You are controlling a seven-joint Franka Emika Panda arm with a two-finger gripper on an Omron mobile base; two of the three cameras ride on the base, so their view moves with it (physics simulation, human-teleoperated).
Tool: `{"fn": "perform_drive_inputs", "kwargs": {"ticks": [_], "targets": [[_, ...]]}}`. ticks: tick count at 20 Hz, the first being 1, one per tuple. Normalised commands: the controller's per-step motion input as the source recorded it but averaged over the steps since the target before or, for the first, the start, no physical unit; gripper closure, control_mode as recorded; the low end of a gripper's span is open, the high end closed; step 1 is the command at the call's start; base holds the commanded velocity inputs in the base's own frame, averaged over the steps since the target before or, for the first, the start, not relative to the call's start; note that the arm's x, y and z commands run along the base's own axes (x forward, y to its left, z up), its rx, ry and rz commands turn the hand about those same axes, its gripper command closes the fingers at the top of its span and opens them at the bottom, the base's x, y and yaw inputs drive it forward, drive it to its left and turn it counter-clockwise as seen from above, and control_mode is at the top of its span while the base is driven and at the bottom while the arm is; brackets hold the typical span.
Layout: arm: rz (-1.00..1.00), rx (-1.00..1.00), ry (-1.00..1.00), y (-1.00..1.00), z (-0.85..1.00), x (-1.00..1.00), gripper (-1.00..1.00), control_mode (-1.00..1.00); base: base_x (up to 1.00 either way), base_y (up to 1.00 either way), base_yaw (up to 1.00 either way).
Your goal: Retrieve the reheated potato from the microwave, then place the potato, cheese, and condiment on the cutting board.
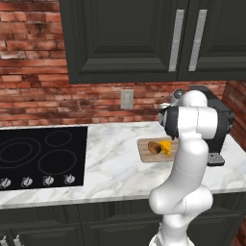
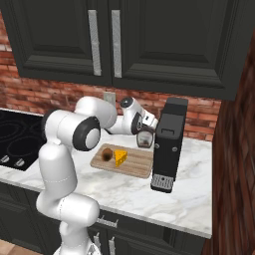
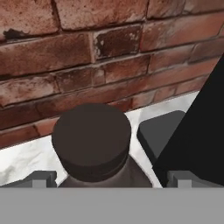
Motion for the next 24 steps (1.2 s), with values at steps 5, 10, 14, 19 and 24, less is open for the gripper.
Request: {"fn": "perform_drive_inputs", "kwargs": {"ticks": [5,10,14,19,24], "targets": [[-0.04,0.0,0.0,0.15,0.04,0.0,-1.0,-1.0,0.0,0.0,0.0],[-0.04,0.01,0.0,0.13,0.0,0.0,-1.0,-1.0,0.0,0.0,0.0],[-0.01,0.03,0.02,0.07,-0.05,-0.09,-1.0,-1.0,0.0,0.0,0.0],[0.0,0.0,0.04,0.01,-0.17,-0.03,-1.0,-1.0,0.0,0.0,0.0],[0.0,0.0,0.0,0.0,-0.07,0.01,-1.0,-1.0,0.0,0.0,0.0]]}}
